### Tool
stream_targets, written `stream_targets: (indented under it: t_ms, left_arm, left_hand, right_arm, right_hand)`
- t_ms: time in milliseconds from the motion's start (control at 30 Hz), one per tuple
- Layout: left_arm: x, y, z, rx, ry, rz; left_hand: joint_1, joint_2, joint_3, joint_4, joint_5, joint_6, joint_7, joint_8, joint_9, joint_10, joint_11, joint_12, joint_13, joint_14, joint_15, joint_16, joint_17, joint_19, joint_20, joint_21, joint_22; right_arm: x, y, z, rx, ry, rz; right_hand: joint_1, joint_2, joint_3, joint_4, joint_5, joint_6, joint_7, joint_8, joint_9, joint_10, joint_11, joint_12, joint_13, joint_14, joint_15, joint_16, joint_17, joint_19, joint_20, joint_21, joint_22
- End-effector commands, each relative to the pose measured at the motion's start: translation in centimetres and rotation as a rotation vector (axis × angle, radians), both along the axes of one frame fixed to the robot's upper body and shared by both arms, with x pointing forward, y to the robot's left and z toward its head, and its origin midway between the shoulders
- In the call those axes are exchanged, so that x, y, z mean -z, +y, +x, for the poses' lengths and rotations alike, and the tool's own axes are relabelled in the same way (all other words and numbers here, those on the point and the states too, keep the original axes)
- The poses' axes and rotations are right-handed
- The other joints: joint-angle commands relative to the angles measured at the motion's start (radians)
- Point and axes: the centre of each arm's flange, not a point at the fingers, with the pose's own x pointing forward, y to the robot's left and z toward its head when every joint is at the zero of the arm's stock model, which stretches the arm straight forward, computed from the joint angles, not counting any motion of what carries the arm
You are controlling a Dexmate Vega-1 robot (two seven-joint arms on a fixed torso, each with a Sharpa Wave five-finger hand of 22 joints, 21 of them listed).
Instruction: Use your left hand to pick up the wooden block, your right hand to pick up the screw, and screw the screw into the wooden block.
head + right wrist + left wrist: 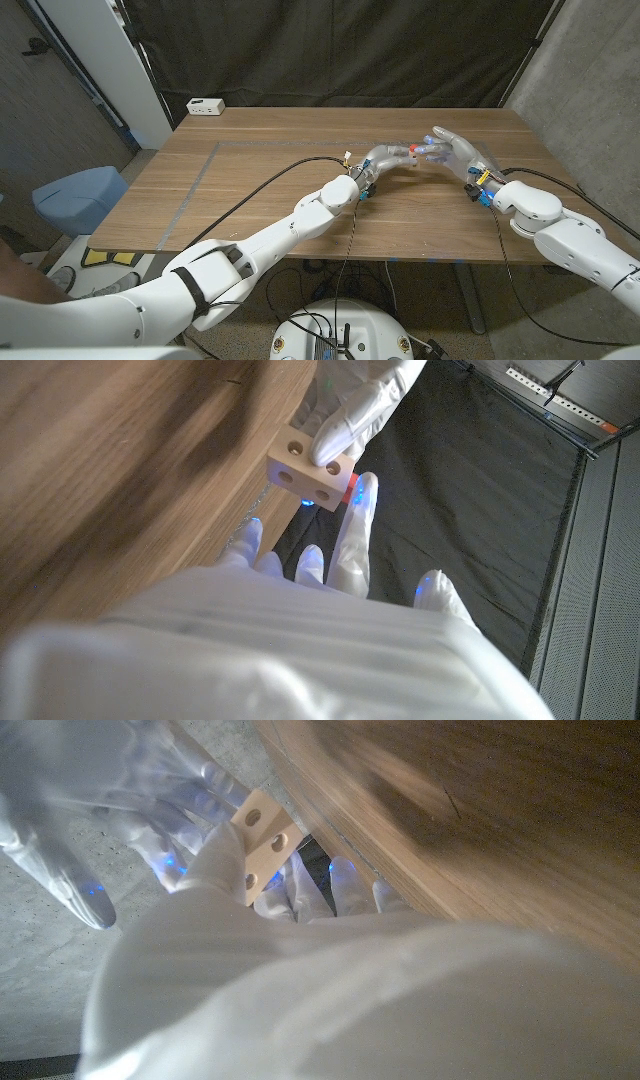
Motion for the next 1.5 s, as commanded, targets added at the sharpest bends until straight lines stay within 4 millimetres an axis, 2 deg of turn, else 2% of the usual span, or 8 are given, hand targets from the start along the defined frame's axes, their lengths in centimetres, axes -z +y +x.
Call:
stream_targets:
  t_ms: [33, 267, 567, 867, 967, 1100, 1400, 1500]
  left_arm:
    - [0.1, 0.7, -0.2, -0.004, -0.010, 0.006]
    - [-0.1, 1.3, -0.2, -0.003, -0.017, 0.010]
    - [-0.4, 2.1, -0.4, 0.002, -0.031, 0.019]
    - [-0.4, 3.1, -0.5, 0.006, -0.034, 0.024]
    - [-0.4, 3.4, -0.5, 0.007, -0.037, 0.026]
    - [-0.5, 3.8, -0.6, 0.011, -0.042, 0.033]
    - [-0.8, 4.9, -0.6, 0.008, -0.055, 0.039]
    - [-0.8, 5.2, -0.6, 0.010, -0.057, 0.044]
  left_hand:
    - [0.002, 0.012, 0.027, 0.026, 0.006, 0.010, -0.002, 0.007, 0.003, 0.006, -0.001, 0.010, 0.006, 0.008, -0.047, 0.006, 0.003, -0.001, -0.005, 0.002, 0.003]
    - [0.003, 0.012, 0.027, 0.026, 0.006, 0.010, -0.002, 0.007, 0.003, 0.006, -0.002, 0.010, 0.006, 0.008, -0.046, 0.006, 0.003, -0.001, -0.005, 0.002, 0.003]
    - [0.003, 0.011, 0.026, 0.025, 0.006, 0.010, -0.003, 0.007, 0.003, 0.007, -0.001, 0.010, 0.006, 0.008, -0.047, 0.006, 0.003, -0.001, -0.005, 0.002, 0.003]
    - [0.003, 0.012, 0.026, 0.026, 0.006, 0.010, -0.002, 0.007, 0.003, 0.007, -0.001, 0.010, 0.005, 0.007, -0.046, 0.006, 0.003, -0.001, -0.004, 0.002, 0.003]
    - [0.003, 0.012, 0.026, 0.026, 0.006, 0.010, -0.003, 0.007, 0.003, 0.007, -0.001, 0.010, 0.005, 0.007, -0.046, 0.006, 0.003, -0.001, -0.004, 0.002, 0.003]
    - [0.002, 0.012, 0.026, 0.027, 0.006, 0.009, -0.002, 0.007, 0.003, 0.006, -0.002, 0.010, 0.006, 0.007, -0.046, 0.006, 0.003, -0.002, -0.003, 0.002, 0.003]
    - [0.002, 0.013, 0.026, 0.027, 0.006, 0.010, -0.002, 0.007, 0.003, 0.006, -0.002, 0.010, 0.006, 0.008, -0.046, 0.006, 0.003, -0.001, -0.003, 0.002, 0.003]
    - [0.002, 0.012, 0.026, 0.027, 0.006, 0.009, -0.002, 0.007, 0.003, 0.006, -0.002, 0.010, 0.006, 0.008, -0.046, 0.006, 0.003, -0.001, -0.003, 0.002, 0.003]
  right_arm:
    - [0.3, 0.0, -1.0, 0.031, -0.027, 0.026]
    - [0.2, -0.1, -1.4, 0.059, -0.040, 0.036]
    - [0.1, 0.1, -1.8, 0.089, -0.061, 0.052]
    - [-0.2, 0.9, -1.7, 0.091, -0.074, 0.043]
    - [-0.4, 1.1, -1.7, 0.095, -0.073, 0.044]
    - [-0.5, 1.4, -1.6, 0.096, -0.078, 0.045]
    - [-0.9, 2.2, -1.1, 0.097, -0.080, 0.039]
    - [-0.8, 2.4, -1.1, 0.101, -0.087, 0.038]
  right_hand:
    - [0.002, 0.006, 0.010, 0.001, 0.010, 0.007, 0.005, 0.003, 0.003, 0.019, 0.007, 0.003, 0.003, 0.015, 0.004, 0.011, 0.001, 0.022, -0.003, 0.012, 0.003]
    - [0.007, 0.004, 0.012, -0.003, 0.010, -0.004, 0.004, -0.005, 0.000, 0.034, 0.025, 0.001, 0.003, 0.045, 0.003, 0.017, 0.000, 0.070, -0.004, 0.024, 0.003]
    - [0.011, 0.001, 0.014, -0.007, 0.009, -0.032, -0.009, -0.022, -0.006, 0.045, 0.030, -0.001, 0.004, 0.063, 0.019, 0.019, -0.001, 0.073, 0.005, 0.018, 0.002]
    - [0.015, -0.002, 0.016, -0.013, 0.008, -0.117, -0.050, -0.068, -0.019, 0.054, 0.035, -0.006, 0.005, 0.080, 0.028, 0.015, -0.002, 0.105, 0.000, 0.020, 0.002]
    - [0.015, -0.003, 0.016, -0.014, 0.008, -0.136, -0.054, -0.077, -0.022, 0.055, 0.037, -0.007, 0.005, 0.084, 0.033, 0.014, -0.001, 0.113, -0.008, 0.020, 0.002]
    - [0.013, -0.005, 0.016, -0.015, 0.007, -0.186, -0.092, -0.102, -0.027, 0.054, 0.040, -0.011, 0.005, 0.090, 0.035, 0.011, -0.001, 0.121, -0.013, 0.017, 0.002]
    - [0.014, -0.007, 0.016, -0.018, 0.007, -0.255, -0.118, -0.130, -0.034, 0.052, 0.042, -0.013, 0.006, 0.097, 0.038, 0.008, -0.001, 0.130, -0.024, 0.014, 0.003]
    - [0.014, -0.007, 0.016, -0.019, 0.006, -0.261, -0.120, -0.131, -0.036, 0.052, 0.042, -0.014, 0.006, 0.099, 0.038, 0.008, -0.001, 0.131, -0.029, 0.014, 0.003]
